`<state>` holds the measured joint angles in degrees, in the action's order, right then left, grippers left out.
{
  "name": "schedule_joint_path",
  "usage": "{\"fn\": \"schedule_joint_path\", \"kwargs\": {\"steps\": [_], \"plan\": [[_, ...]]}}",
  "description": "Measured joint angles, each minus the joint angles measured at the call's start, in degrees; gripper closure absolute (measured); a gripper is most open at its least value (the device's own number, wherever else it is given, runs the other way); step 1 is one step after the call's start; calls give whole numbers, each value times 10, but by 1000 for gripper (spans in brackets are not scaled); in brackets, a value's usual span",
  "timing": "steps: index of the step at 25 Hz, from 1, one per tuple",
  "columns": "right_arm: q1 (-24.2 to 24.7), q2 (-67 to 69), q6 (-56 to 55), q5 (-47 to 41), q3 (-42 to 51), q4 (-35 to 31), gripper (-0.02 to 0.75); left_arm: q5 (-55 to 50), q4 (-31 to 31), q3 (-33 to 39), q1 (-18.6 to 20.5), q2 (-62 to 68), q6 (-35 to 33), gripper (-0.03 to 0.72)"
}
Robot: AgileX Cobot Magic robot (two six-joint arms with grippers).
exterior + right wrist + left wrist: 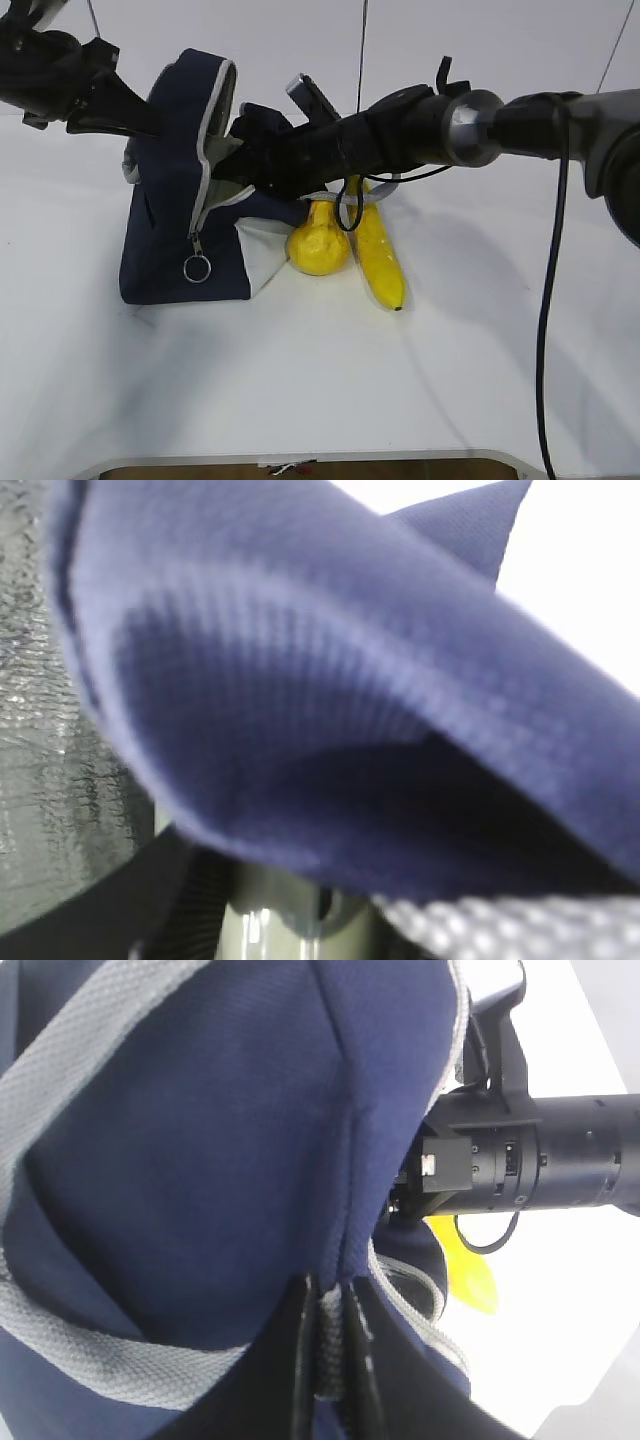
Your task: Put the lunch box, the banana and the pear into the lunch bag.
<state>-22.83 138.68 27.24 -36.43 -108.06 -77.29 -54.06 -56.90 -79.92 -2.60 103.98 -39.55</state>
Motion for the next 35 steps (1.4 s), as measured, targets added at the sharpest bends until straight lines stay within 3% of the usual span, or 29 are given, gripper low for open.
{"fn": "schedule_joint_path", "kwargs": {"steps": [18, 24, 35], "plan": [[0, 1, -3, -6, 0, 0, 302, 13, 7, 0, 0, 0, 0, 669], [0, 1, -5, -33, 0, -5, 204, 13, 10, 0, 0, 0, 0, 669], [14, 5, -4, -110, -35, 9, 185, 13, 11, 0, 0, 0, 0, 669]]}}
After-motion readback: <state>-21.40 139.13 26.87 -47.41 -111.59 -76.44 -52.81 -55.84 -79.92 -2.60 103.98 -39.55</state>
